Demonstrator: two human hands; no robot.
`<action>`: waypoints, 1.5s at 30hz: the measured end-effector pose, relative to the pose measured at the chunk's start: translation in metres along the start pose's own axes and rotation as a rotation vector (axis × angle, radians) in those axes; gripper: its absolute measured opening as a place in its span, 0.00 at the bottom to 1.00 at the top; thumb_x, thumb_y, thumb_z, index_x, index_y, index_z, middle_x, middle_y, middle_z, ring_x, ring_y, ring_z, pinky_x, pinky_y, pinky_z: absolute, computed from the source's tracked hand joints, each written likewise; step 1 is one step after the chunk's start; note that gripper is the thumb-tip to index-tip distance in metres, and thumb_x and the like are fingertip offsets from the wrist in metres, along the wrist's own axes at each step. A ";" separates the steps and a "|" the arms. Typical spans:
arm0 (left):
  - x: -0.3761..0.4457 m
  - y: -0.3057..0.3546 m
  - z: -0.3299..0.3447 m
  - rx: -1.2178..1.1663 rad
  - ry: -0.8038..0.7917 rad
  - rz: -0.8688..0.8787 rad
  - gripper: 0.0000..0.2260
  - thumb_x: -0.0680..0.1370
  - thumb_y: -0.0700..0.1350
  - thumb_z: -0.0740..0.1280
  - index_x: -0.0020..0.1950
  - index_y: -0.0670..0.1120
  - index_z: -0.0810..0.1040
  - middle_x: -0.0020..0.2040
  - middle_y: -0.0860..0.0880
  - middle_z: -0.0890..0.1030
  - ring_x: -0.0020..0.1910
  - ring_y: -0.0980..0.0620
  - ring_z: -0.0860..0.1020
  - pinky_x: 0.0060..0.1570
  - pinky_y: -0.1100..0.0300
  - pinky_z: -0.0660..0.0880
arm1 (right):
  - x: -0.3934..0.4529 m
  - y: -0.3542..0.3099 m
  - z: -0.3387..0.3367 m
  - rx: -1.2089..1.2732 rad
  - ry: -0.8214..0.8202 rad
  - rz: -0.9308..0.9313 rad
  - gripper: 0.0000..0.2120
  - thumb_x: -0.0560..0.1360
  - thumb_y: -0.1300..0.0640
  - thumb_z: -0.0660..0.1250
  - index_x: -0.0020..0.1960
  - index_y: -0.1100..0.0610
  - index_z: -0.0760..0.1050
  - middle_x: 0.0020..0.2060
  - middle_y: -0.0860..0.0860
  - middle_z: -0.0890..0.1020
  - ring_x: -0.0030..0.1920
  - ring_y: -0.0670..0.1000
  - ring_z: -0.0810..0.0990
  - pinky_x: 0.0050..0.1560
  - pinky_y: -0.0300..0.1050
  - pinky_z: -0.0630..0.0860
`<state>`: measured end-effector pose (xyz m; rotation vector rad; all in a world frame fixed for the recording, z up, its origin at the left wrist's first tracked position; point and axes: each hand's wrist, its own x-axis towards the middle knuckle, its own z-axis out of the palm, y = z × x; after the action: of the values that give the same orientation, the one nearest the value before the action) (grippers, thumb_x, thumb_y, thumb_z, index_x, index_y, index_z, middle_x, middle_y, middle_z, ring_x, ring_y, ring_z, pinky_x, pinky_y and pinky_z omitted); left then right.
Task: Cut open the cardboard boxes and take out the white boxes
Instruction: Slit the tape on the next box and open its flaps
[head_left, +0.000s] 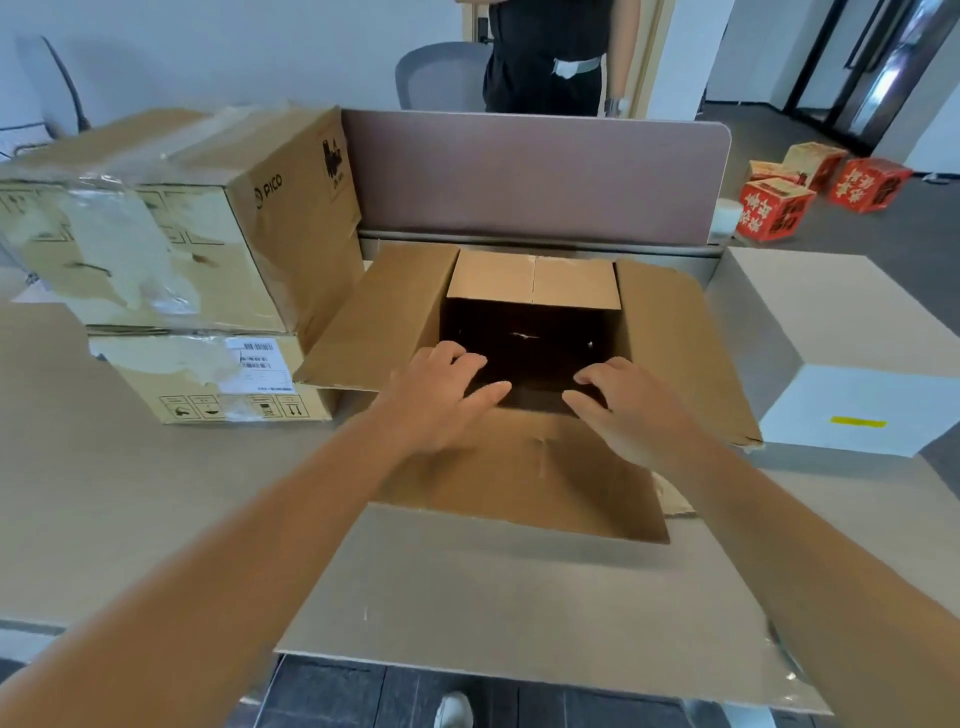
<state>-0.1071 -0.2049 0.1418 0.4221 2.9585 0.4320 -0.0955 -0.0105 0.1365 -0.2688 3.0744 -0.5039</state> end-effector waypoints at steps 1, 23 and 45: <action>0.013 -0.003 -0.005 -0.044 -0.011 -0.013 0.25 0.80 0.57 0.52 0.74 0.47 0.58 0.73 0.48 0.60 0.71 0.49 0.60 0.70 0.52 0.61 | 0.012 0.003 -0.002 0.004 -0.003 0.016 0.20 0.80 0.47 0.53 0.68 0.56 0.66 0.65 0.52 0.71 0.64 0.51 0.70 0.63 0.42 0.66; 0.161 -0.042 0.000 0.067 0.044 0.168 0.28 0.80 0.58 0.53 0.76 0.49 0.52 0.77 0.46 0.49 0.76 0.46 0.44 0.73 0.52 0.42 | 0.146 0.027 0.026 -0.028 0.183 0.205 0.28 0.78 0.49 0.57 0.75 0.52 0.52 0.76 0.53 0.51 0.75 0.53 0.51 0.73 0.47 0.52; 0.273 -0.074 0.004 0.244 -0.015 -0.054 0.34 0.78 0.62 0.50 0.77 0.46 0.42 0.77 0.48 0.42 0.76 0.51 0.44 0.74 0.50 0.44 | 0.248 0.099 0.010 -0.213 -0.034 0.242 0.33 0.78 0.43 0.54 0.76 0.54 0.43 0.76 0.51 0.49 0.75 0.58 0.52 0.72 0.58 0.52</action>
<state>-0.3861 -0.1927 0.0939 0.3669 3.0091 0.0602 -0.3562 0.0363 0.0992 0.0931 3.0673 -0.1618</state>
